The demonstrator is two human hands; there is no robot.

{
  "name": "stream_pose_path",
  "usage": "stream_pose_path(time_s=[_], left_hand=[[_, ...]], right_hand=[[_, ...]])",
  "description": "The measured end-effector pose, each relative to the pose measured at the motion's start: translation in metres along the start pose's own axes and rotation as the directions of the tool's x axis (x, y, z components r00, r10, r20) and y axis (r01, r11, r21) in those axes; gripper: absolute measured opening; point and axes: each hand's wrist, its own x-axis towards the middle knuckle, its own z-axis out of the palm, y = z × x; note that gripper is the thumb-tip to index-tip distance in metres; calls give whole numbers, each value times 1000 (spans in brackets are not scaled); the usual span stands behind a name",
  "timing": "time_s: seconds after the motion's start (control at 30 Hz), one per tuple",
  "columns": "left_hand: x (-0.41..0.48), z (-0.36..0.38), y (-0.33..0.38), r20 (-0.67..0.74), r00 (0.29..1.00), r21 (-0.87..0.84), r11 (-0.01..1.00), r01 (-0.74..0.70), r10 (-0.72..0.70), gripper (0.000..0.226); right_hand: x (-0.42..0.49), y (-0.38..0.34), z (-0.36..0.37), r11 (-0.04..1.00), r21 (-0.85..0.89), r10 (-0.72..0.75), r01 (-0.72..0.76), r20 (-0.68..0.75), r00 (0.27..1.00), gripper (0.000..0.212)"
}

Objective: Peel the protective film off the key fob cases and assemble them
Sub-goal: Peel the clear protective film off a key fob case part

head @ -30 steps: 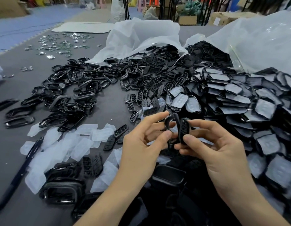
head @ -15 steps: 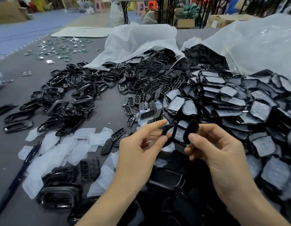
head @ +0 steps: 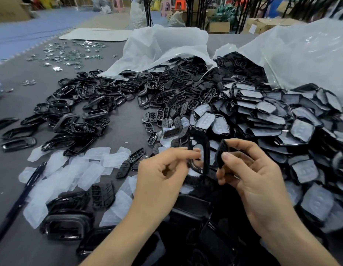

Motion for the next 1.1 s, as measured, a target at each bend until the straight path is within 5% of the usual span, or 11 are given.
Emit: stream_pose_path(time_s=[0.2, 0.53, 0.73, 0.83, 0.93, 1.0, 1.1], left_hand=[[0, 1, 1, 23, 997, -127, 989, 79, -76, 26], [0, -1, 4, 62, 997, -176, 982, 61, -51, 68], [1, 0, 6, 15, 997, -172, 982, 82, -80, 38], [2, 0, 6, -54, 993, -240, 967, 88, -104, 23], [3, -1, 7, -70, 994, -274, 959, 65, -88, 20], [2, -1, 8, -80, 993, -284, 957, 55, -81, 19], [2, 0, 10, -81, 992, -301, 951, 68, -96, 15]], right_hand=[[-2, 0, 1, 999, -53, -13, 13, 2, 1000, 23], [0, 3, 0, 997, -70, -27, 25, -16, 1000, 20], [1, 3, 0, 988, -58, -144, 145, 10, 989, 32], [-3, 2, 4, 857, -254, -449, 449, 64, 891, 31], [-8, 1, 4, 555, -454, -706, 697, 187, 684, 19], [-11, 1, 4, 402, -498, -787, 768, 241, 568, 15], [-13, 1, 7, 319, -492, -840, 810, 249, 482, 12]])
